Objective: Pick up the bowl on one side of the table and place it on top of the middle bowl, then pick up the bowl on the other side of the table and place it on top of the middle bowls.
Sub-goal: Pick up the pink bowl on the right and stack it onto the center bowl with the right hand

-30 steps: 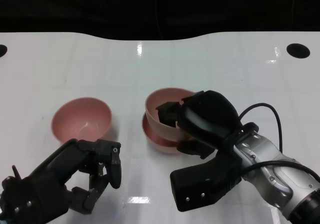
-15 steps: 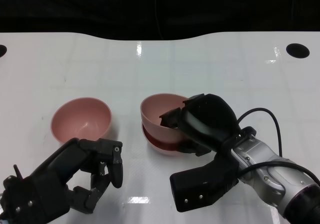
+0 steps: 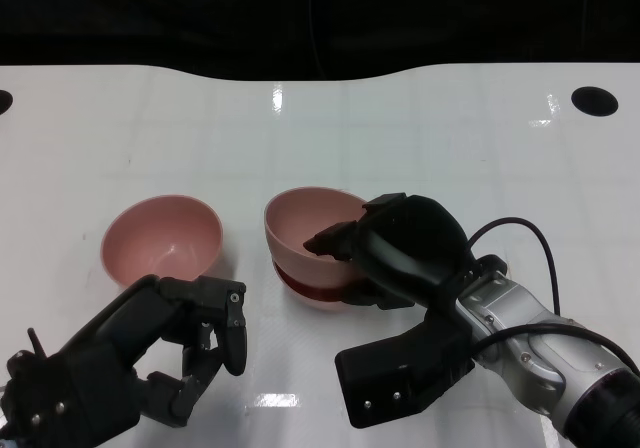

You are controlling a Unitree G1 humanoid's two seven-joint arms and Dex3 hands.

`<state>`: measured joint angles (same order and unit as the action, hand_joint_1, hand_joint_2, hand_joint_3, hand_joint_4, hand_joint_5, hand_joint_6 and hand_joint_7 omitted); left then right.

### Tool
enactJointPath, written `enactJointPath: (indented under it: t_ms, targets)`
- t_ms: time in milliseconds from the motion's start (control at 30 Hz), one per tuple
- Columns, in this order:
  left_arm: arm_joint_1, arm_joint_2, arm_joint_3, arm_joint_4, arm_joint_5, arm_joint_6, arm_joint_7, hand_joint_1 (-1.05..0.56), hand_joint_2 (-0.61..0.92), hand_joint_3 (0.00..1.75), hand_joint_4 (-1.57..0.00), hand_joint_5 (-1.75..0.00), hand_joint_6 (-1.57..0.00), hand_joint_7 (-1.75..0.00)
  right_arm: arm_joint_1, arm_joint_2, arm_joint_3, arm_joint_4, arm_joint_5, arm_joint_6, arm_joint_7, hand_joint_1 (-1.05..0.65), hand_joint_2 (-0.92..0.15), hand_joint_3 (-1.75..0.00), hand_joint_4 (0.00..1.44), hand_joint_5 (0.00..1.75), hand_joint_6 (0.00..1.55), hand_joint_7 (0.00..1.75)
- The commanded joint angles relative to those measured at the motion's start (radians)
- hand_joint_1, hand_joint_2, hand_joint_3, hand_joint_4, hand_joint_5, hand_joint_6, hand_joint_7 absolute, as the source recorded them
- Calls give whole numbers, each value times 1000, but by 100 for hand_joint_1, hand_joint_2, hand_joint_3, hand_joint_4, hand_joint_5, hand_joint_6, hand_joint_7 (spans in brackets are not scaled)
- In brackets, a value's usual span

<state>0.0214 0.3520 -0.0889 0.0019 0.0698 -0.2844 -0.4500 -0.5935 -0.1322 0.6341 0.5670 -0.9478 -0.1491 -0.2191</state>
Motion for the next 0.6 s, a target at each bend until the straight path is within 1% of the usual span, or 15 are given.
enactJointPath:
  t_ms: [33, 133, 233, 400, 467, 500, 567, 600]
  targets:
    - [-8, 15, 0, 1, -1, -10, -3, -8, 34, 143, -87, -174, -80, -157, 0, -18, 5, -9, 3, 2, 10, -57, -92, -11, 53, 42, 65, 0]
    - [-9, 14, 0, 5, -3, -7, -4, -8, 34, 143, -87, -174, -79, -157, 6, -31, 8, -25, -2, 1, 13, -58, -92, -12, 53, 43, 65, 0]
    - [-10, 16, 0, 6, 1, -5, -4, -9, 35, 143, -87, -174, -79, -157, 14, -49, 6, -58, 0, 4, 40, -58, -92, -13, 52, 42, 65, 0]
    - [-8, 16, 0, -2, 0, 7, -3, -9, 35, 143, -86, -174, -80, -157, 32, -78, -2, -127, 11, 12, 112, -62, -92, -17, 42, 38, 56, 0]
    - [-8, 15, 2, -1, -3, 9, -4, -9, 35, 143, -86, -174, -80, -157, 37, -85, -4, -148, 12, 16, 135, -63, -92, -18, 42, 38, 55, 0]
    - [-8, 15, 2, 0, -6, 11, -4, -9, 35, 143, -87, -174, -80, -157, 39, -90, -6, -160, 14, 19, 149, -66, -92, -20, 37, 36, 51, 0]
    - [-10, 16, 3, 4, -7, 8, -6, -9, 35, 143, -87, -174, -80, -157, 47, -101, -8, -189, 12, 24, 173, -68, -92, -21, 35, 35, 48, 0]
    - [-11, 17, 2, 6, -6, 5, -6, -10, 35, 143, -87, -174, -79, -157, 51, -106, -8, -203, 9, 26, 180, -71, -92, -22, 31, 34, 44, 0]
